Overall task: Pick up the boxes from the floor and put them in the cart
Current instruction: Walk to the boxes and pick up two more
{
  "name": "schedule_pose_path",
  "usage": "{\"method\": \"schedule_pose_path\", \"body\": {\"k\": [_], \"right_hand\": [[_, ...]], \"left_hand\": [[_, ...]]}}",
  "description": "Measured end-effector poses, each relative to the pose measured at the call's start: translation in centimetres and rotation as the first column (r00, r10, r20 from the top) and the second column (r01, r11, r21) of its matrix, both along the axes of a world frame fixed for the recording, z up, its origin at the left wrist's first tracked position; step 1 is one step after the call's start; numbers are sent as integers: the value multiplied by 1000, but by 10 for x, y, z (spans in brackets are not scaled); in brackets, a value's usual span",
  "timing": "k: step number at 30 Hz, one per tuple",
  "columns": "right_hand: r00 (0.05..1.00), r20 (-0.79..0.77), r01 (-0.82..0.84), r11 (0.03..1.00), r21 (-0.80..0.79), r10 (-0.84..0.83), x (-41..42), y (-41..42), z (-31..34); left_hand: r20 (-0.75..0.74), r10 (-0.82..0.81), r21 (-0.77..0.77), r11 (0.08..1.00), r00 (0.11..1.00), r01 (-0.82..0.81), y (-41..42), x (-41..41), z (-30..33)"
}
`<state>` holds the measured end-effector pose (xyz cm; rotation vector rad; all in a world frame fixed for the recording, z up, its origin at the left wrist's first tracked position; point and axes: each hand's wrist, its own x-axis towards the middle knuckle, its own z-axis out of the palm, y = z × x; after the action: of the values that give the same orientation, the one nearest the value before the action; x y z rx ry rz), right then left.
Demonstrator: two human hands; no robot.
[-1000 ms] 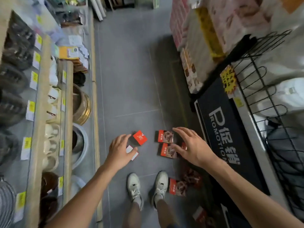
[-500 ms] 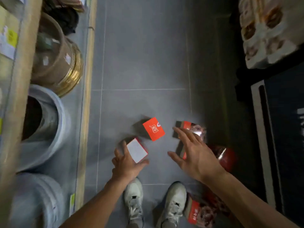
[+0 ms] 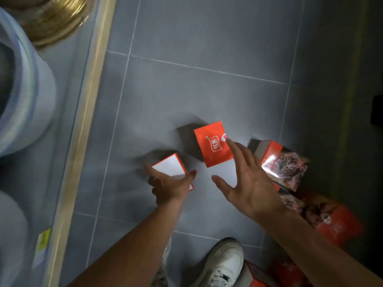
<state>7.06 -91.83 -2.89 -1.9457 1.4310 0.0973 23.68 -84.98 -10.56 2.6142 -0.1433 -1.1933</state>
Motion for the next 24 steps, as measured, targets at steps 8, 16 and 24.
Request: {"method": "schedule_pose_path", "body": {"k": [8,16,24], "right_hand": [[1000,-10,8,999,39,-8,-9,3,10],[993,-9,114,990,85,-114,39,-27,14],[911,-206,377,923,72,-356,89,-32,-58]], "left_hand": [[19,73,-121,990,997,-70,19,24,12],[51,-77,-206,975,996,86,38,86,77],[9,-56,-313,948,998,56,58,101,79]]}}
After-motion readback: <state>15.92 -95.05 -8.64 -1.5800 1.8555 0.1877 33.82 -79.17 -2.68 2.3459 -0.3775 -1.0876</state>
